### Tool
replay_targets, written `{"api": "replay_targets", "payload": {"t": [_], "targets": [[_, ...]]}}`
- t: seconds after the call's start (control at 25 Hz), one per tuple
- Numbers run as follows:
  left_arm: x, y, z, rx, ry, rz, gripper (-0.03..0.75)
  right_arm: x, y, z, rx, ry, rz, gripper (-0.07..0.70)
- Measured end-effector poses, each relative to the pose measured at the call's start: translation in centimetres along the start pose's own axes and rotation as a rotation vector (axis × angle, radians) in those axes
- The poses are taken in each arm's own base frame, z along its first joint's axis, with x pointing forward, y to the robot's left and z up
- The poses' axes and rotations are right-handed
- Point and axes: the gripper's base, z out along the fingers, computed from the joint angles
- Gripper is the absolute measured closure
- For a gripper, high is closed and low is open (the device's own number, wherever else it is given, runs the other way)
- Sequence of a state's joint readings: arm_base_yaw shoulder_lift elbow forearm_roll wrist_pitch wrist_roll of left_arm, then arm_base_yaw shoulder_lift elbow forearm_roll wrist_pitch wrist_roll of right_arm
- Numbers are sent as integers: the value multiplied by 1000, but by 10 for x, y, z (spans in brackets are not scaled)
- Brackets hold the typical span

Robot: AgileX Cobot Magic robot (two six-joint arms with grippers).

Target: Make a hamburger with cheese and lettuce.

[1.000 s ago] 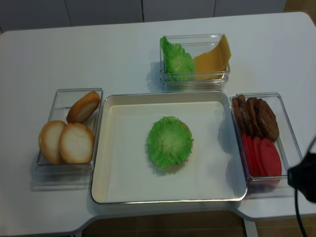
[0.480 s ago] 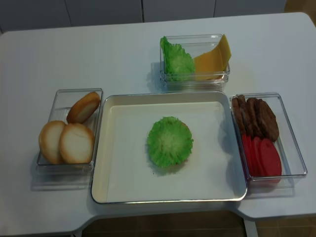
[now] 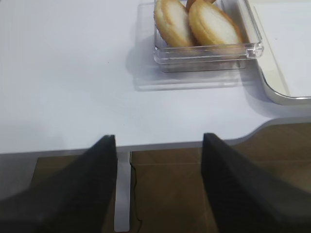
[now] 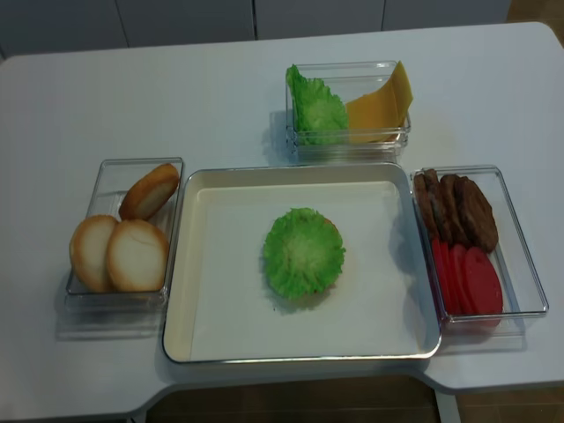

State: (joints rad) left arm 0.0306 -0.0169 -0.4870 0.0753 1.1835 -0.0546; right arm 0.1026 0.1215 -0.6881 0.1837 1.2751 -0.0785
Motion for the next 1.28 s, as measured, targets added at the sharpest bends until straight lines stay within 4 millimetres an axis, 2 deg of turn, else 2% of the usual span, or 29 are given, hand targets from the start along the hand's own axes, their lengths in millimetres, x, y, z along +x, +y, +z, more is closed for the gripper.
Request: {"api": "replay_targets", "payload": {"t": [0.28, 0.52, 0.88, 1.28], "targets": [[0, 0, 0, 0, 0, 0, 300, 26, -1, 4, 9, -33, -4, 329], [0, 0, 0, 0, 0, 0, 300, 40, -6, 20, 36, 26, -1, 328], [0, 0, 0, 0, 0, 0, 300, 42, -12, 23, 93, 40, -17, 327], [0, 0, 0, -18, 0, -12, 300, 38, -14, 33, 99, -37, -18, 279]]}}
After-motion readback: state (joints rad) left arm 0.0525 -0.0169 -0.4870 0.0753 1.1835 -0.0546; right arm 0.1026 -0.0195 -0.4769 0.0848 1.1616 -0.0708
